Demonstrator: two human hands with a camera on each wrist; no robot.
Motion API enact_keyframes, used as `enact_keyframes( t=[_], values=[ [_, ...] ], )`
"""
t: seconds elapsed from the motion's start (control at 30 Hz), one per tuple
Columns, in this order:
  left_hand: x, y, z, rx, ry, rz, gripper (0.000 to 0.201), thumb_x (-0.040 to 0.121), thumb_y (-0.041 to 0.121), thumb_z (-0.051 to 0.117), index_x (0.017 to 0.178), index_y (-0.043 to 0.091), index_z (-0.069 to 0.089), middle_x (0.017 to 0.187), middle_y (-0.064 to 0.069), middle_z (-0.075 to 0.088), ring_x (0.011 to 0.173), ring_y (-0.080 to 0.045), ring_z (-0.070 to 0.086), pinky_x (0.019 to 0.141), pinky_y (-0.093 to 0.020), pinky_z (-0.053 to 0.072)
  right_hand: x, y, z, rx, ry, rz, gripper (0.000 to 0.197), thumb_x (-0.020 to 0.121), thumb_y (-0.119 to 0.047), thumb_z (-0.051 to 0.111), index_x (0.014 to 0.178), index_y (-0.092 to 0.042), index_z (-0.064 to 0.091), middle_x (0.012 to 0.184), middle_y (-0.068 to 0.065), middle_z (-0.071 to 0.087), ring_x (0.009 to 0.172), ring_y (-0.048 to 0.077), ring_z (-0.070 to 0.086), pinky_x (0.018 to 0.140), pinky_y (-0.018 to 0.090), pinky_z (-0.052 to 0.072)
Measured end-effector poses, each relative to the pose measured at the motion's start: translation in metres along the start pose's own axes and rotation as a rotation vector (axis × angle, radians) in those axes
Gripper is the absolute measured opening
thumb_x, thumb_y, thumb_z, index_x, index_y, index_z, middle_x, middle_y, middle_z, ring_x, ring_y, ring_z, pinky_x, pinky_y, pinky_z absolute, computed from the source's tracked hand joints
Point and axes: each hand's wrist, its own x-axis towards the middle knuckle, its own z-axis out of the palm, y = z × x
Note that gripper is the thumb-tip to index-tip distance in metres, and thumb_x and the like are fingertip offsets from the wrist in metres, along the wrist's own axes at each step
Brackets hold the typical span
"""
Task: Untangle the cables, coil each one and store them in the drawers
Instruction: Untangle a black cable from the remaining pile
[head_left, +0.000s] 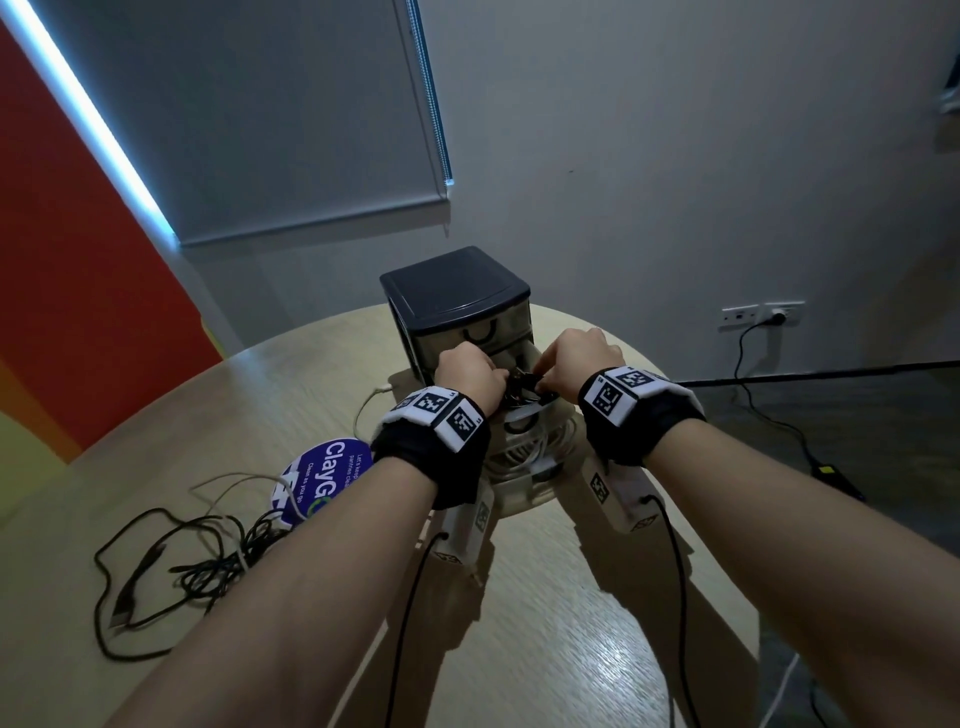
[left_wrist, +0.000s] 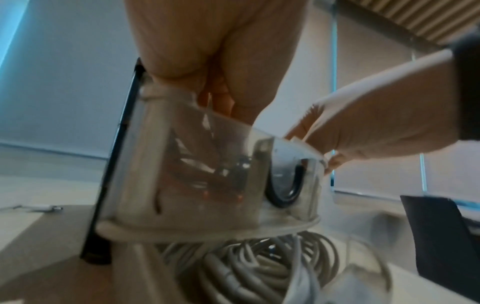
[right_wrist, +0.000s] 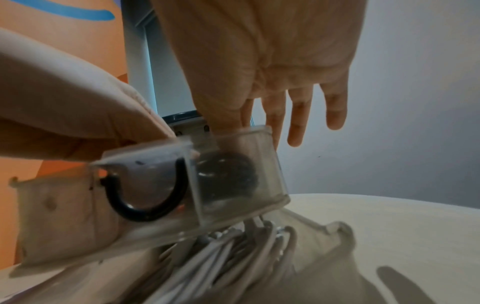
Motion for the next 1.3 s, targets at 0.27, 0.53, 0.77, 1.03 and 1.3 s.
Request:
enact_keyframes(
  t=[0.27,0.53,0.77,1.03,1.3],
  values=[
    [0.001,0.009,0.004,-0.042,-0.077,-0.055,0.032,0.066,0.029,0.084,0.084,0.005,0.073,0.084,-0.010,0.070,0.079,-0.021,0.068,0.067,-0.028,0.055,0.007,-0.001,0.007,0.085,-0.006,0.096,0.021,0.083,-0.016,0.062,0.103,-0.014,0.071,0.111,0.014,0.064,0.108,0.032,0.054,0.090,0.037,0.046],
    [-0.007,0.029,0.007,0.196,-0.083,0.043,0.014,0.084,0.015,0.063,0.092,0.003,0.062,0.105,-0.016,0.065,0.098,-0.030,0.062,0.071,-0.031,0.046,0.008,-0.002,0.007,0.143,-0.019,0.106,0.021,0.081,-0.012,0.063,0.100,-0.011,0.072,0.106,0.015,0.066,0.105,0.033,0.057,0.089,0.039,0.048],
    [-0.003,0.033,0.017,0.324,-0.160,0.027,0.025,0.091,0.018,0.052,0.110,0.003,0.061,0.123,-0.016,0.055,0.109,-0.032,0.057,0.083,-0.036,0.044,0.005,-0.001,0.006,0.153,-0.047,0.071,0.021,0.078,-0.010,0.064,0.096,-0.008,0.072,0.100,0.014,0.069,0.096,0.032,0.062,0.084,0.037,0.051],
    [-0.004,0.038,0.012,0.416,-0.248,0.049,0.022,0.088,0.015,0.053,0.105,0.006,0.064,0.114,-0.014,0.063,0.105,-0.032,0.060,0.080,-0.034,0.044,0.006,0.003,0.008,0.182,-0.018,0.056,0.020,0.076,-0.008,0.065,0.092,-0.013,0.075,0.097,0.012,0.070,0.096,0.030,0.062,0.084,0.038,0.052],
    [-0.002,0.022,0.007,0.319,-0.246,0.070,0.026,0.090,0.029,0.057,0.096,0.005,0.062,0.102,-0.013,0.064,0.090,-0.029,0.062,0.066,-0.029,0.040,0.009,0.011,0.007,0.185,0.046,0.033,0.017,0.075,-0.020,0.070,0.091,-0.024,0.075,0.101,0.007,0.069,0.104,0.027,0.057,0.085,0.035,0.049]
  ],
)
